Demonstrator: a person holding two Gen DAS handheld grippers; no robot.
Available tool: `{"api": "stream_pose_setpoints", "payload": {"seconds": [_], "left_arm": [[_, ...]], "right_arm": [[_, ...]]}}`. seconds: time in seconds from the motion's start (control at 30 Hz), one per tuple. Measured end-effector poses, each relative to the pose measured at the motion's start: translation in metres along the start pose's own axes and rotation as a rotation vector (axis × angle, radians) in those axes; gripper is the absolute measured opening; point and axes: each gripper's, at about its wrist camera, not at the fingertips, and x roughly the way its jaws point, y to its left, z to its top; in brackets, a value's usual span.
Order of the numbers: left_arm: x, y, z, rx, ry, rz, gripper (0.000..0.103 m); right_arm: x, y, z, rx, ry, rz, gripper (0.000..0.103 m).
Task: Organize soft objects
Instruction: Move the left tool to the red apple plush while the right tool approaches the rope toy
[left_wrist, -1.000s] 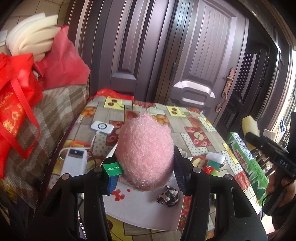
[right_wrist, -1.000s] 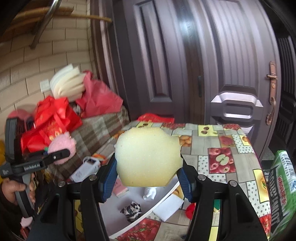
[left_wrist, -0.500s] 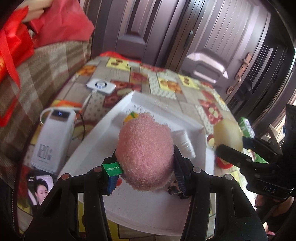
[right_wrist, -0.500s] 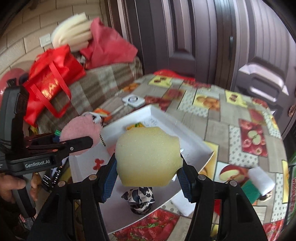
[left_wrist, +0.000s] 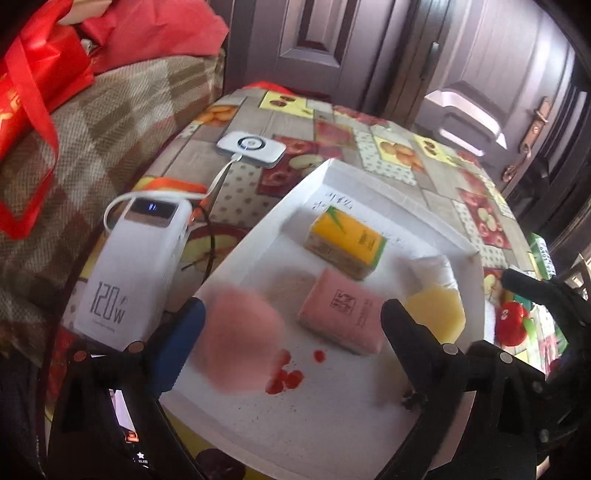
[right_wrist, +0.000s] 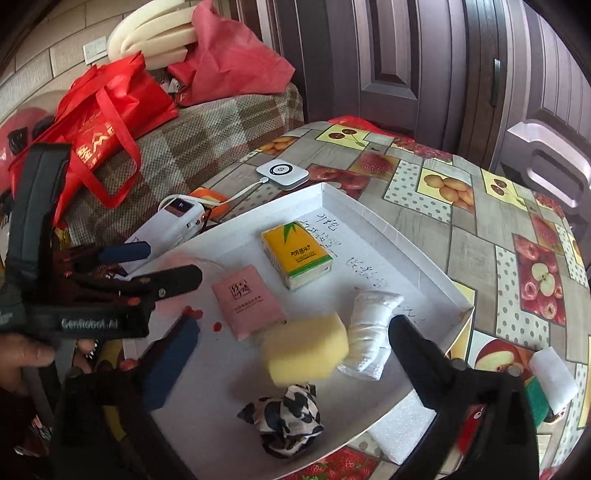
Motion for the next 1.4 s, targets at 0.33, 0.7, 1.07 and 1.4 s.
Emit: {"api": "stream_pose_setpoints", "payload": {"seconds": [0.33,0.7,1.07,1.4], "left_arm": [[-0.019,-0.008,-0.001,0.004,-0.032,-0.004,0.097],[-0.057,-0.032,-0.007,0.069,-0.081,-0.040,0.097],[-0.057,-0.095,-0.039,0.217,0.009,-0.141,0.097],[-0.053,-0.131,-0.059,0.261,0.060,-0.185,0.097]], "right_arm": [[-0.023,-0.004,-0.007,0.034,-0.016,-0.027,0.103],[-0.067,-0.036,-0.044,0.163,-0.051,-0.125,0.103],[-0.108,-0.161,-0.162,0.536,0.046,-0.418,0.103],[-0.068,-0.132,-0.155,0.352,0.093,-0.268,0.103]]}}
